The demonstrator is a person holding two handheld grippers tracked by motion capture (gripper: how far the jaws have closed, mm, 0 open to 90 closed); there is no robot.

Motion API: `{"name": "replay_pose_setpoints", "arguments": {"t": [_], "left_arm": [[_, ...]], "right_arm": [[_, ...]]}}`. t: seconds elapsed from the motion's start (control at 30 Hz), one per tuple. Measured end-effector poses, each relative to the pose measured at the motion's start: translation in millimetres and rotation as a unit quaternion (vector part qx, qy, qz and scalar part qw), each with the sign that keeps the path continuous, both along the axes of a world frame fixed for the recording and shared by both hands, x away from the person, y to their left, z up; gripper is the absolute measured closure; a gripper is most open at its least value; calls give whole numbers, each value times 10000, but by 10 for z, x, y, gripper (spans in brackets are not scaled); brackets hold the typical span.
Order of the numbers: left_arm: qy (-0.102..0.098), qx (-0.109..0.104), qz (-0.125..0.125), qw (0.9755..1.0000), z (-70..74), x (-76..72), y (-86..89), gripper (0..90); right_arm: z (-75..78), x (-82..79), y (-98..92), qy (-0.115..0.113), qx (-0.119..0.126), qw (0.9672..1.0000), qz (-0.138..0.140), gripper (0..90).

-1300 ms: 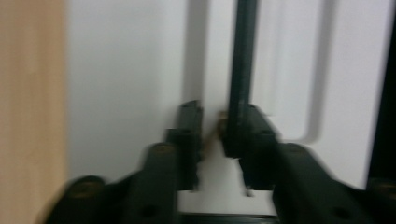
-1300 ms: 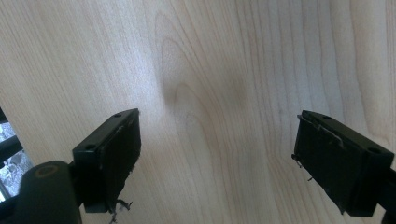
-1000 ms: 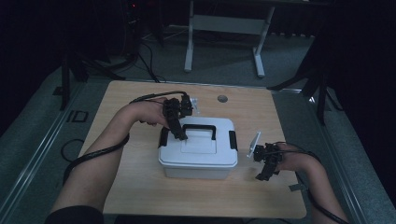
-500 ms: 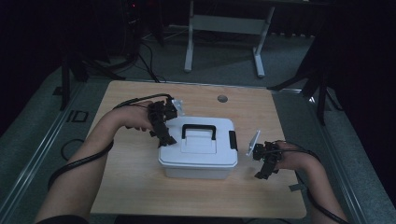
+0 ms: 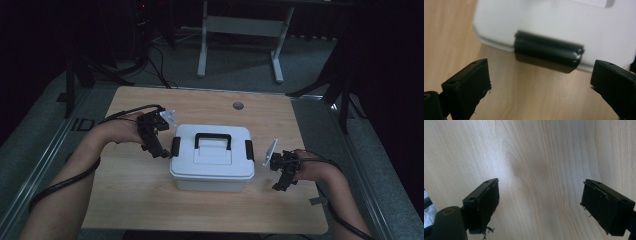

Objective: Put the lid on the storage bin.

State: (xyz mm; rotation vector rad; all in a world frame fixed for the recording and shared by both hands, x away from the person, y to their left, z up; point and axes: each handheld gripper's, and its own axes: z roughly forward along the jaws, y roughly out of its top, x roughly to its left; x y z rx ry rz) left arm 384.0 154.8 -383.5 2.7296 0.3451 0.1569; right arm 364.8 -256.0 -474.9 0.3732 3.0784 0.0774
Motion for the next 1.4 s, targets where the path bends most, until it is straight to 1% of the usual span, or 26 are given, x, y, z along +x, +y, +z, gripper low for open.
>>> {"name": "replay_pose_setpoints", "arguments": {"t": [0.07,0.1,0.13,0.2,0.23,0.27,0.3,0.37,0.4,0.47,0.53,0.6,0.67,0.7,0.77,0.8,0.83,0.87,0.9,1.07,1.13,1.2,1.23,1.3,1.37,1.4], "left_arm": [[-11,7,55,10000,-13,-14,59,19],[57,54,96,9999,-24,-21,87,19],[56,97,107,9999,-37,-32,114,19],[52,102,123,9999,-47,-42,141,19],[133,129,187,9997,-61,-59,197,18],[98,137,199,9997,-68,-70,223,19],[74,140,211,9997,-68,-83,252,19],[170,84,304,9994,-64,-101,316,19],[141,79,313,9994,-64,-112,349,19],[178,79,359,9992,-70,-123,378,19],[192,142,425,9988,-108,-159,457,19],[260,78,490,9984,-143,-182,510,19],[275,99,518,9982,-191,-207,558,19],[355,80,544,9979,-225,-216,587,19],[358,131,553,9977,-269,-232,628,19],[409,108,577,9974,-290,-238,649,19],[409,108,577,9974,-290,-238,649,19],[440,52,645,9969,-323,-253,681,19],[466,44,654,9968,-343,-262,698,19],[488,90,706,9963,-438,-300,753,19],[544,68,713,9959,-478,-314,770,19],[525,51,689,9962,-523,-337,786,19],[591,59,699,9958,-549,-344,795,19],[584,72,690,9959,-586,-362,810,19],[657,95,699,9953,-618,-373,823,20],[632,103,699,9955,-635,-381,829,20]], "right_arm": [[3,4,-1,-5,2,10000,-23,143],[5,4,-2,-6,13,10000,-24,143],[6,3,-4,0,20,10000,-32,143],[7,2,-6,-11,16,10000,-29,143],[14,-2,-14,-30,28,10000,-38,143],[20,-1,-19,-34,36,10000,-47,143],[27,1,-28,-47,57,9999,-73,143],[37,3,-45,-73,80,9999,-109,143],[41,2,-53,-80,99,9998,-130,143],[43,1,-58,-86,113,9998,-142,143],[39,1,-68,-127,88,9998,-127,143],[37,0,-70,-148,103,9998,-125,143],[36,-2,-71,-172,123,9997,-135,142],[34,-3,-71,-186,130,9997,-135,141],[29,-6,-68,-191,129,9997,-127,141],[28,-10,-65,-210,123,9996,-117,141],[28,-10,-65,-210,123,9996,-117,141],[28,-12,-61,-232,127,9996,-116,140],[26,-14,-56,-241,142,9995,-125,141],[1,-9,-46,-253,99,9995,-150,141],[-5,-9,-45,-261,120,9995,-155,141],[-11,-9,-47,-271,127,9994,-165,141],[-14,-8,-49,-276,131,9994,-169,141],[-20,-7,-57,-281,146,9993,-189,141],[-29,-9,-63,-285,159,9992,-210,140],[-31,-9,-68,-292,162,9992,-216,140]]}}
